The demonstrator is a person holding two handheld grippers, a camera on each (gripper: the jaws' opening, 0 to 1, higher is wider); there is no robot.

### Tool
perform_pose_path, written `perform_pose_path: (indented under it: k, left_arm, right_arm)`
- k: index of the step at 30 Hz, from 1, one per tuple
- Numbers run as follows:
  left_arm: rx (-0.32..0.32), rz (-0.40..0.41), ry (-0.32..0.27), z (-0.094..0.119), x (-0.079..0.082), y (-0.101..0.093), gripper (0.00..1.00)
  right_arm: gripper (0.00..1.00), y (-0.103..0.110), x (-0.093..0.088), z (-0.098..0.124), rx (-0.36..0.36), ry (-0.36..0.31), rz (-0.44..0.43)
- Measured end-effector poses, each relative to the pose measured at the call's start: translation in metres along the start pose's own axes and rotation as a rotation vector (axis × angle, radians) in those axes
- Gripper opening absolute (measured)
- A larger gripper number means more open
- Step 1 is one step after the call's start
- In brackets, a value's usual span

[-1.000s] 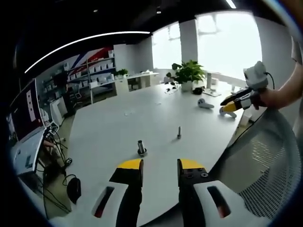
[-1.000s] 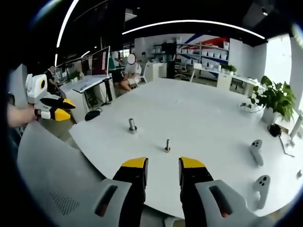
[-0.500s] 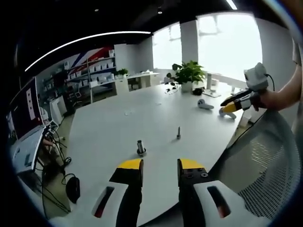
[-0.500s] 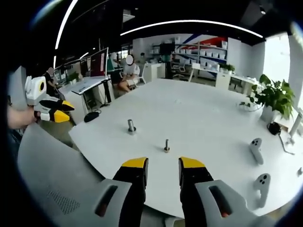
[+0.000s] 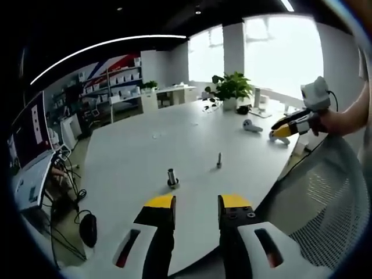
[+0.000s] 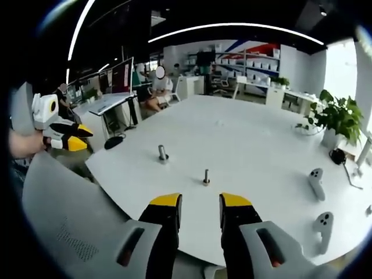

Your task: Place the washer onto the threaded stud by aligning its center hole with the stud, sliding it down to the base, and recovering from edge contact or off-axis alignment until the washer reaches the visible bottom stop.

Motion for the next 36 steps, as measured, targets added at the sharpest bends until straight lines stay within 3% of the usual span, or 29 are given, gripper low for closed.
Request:
perform_pose_path:
  k: [3,6,9,36]
  left_arm:
    - [0.002,0.007,-0.007,0.0003,0.0017,0.0015,0.27]
    - [-0.006,0.021,0.023,-0.0029,-0.0036,0.0014,0.28]
    - [0.001,0.012,0.001,0.0002,0.0004,0.0011,0.27]
    - [0.000,0.016,0.001,0.0003,-0.0007,0.0018,0.27]
  right_arm:
    - [0.28,-0.0001,-0.0004,-0.0009,0.007,0.007,-0.004]
    - [0.28,0.0008,0.0005,0.0003,0.003,-0.003,0.001]
    - [0.28,0.0018,-0.0013,-0.0018,0.011,0.013,0.013]
    - [0.28,0.0031,-0.0083,-0.0059,0.014,0.060,0.033]
Point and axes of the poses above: the point that each gripper's makers call its tool centre point, and the gripper's own axes: z roughly backward along the fingers, y roughly to its left, x roughly out of its top, the point moved 3 cm from there along z, roughly backward along the fingers, and after that the axes turned 9 degrees about y, right-handed, at the moved point
